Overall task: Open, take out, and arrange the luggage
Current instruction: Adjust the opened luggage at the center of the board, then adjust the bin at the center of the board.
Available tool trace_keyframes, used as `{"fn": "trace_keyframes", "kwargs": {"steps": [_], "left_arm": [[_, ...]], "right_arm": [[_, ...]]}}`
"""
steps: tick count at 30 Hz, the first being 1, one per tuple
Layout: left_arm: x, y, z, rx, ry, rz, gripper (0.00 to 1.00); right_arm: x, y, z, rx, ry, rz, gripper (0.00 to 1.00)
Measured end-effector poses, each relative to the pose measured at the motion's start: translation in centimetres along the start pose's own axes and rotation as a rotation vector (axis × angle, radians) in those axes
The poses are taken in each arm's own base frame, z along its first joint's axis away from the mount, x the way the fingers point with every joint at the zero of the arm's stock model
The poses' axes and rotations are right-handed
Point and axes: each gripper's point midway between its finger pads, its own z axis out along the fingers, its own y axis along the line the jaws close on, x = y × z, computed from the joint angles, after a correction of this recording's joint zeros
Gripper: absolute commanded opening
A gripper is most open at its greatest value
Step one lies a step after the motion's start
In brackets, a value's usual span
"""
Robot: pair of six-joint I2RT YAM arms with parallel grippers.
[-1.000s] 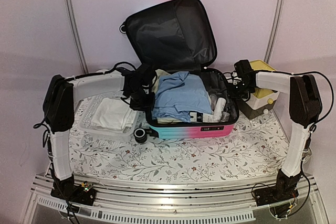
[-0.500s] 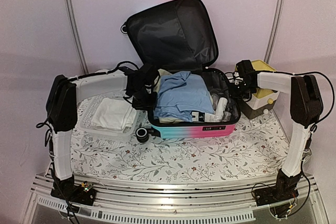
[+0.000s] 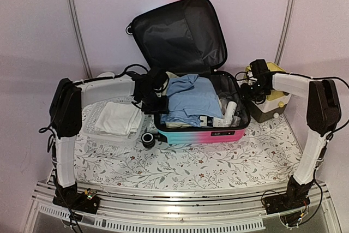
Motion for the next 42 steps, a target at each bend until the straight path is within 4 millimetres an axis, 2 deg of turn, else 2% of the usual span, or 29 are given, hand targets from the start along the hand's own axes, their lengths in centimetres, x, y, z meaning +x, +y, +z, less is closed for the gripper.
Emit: {"fn": "trace_keyframes", "kwargs": {"steps": [4,7,9,13,15,17,21,24,25,28,36,42], "left_arm": [[-0.1,-0.2,-0.5,0.009,-0.015,0.015,0.68],[-0.7,-0.2,-2.1,0.014,-0.045,0.019,0.77],[-1.2,-0.1,-4.1,0.019,-0.082,0.023,0.82],[-1.9,1.1,-8.8,0.026,-0.168,0.014,0.83],[-1.5,2.2,-10.1,0.023,-0.186,0.007,0.82],[-0.6,4.1,-10.3,0.005,-0.183,-0.009,0.82],[2.1,9.3,-8.3,-0.052,-0.112,-0.059,0.82],[4.1,11.8,-6.8,-0.064,-0.055,-0.084,0.82],[4.1,12.1,-6.8,-0.065,-0.053,-0.089,0.82],[4.7,11.6,-6.5,-0.027,-0.038,-0.077,0.82],[4.3,8.6,-6.6,0.137,-0.045,-0.051,0.81],[4.2,7.2,-6.8,0.207,-0.045,-0.040,0.75]], "right_arm": [[-1.5,0.3,-2.7,-0.014,-0.053,0.015,0.72],[-2.5,0.7,-4.6,-0.031,-0.092,0.019,0.76],[-3.1,1.0,-5.8,-0.041,-0.118,0.020,0.77],[-3.9,1.8,-7.7,-0.087,-0.152,0.017,0.78],[-4.1,2.4,-8.6,-0.120,-0.164,0.012,0.78],[-4.3,3.3,-9.6,-0.162,-0.174,0.003,0.79],[-4.3,5.0,-11.0,-0.241,-0.185,-0.020,0.79],[-4.0,5.6,-11.4,-0.272,-0.180,-0.032,0.79],[-3.9,5.8,-11.4,-0.279,-0.179,-0.035,0.79],[-3.5,6.0,-11.3,-0.288,-0.169,-0.039,0.79],[-3.2,6.1,-11.1,-0.297,-0.159,-0.041,0.79],[-2.8,6.1,-10.9,-0.294,-0.150,-0.041,0.79]]}}
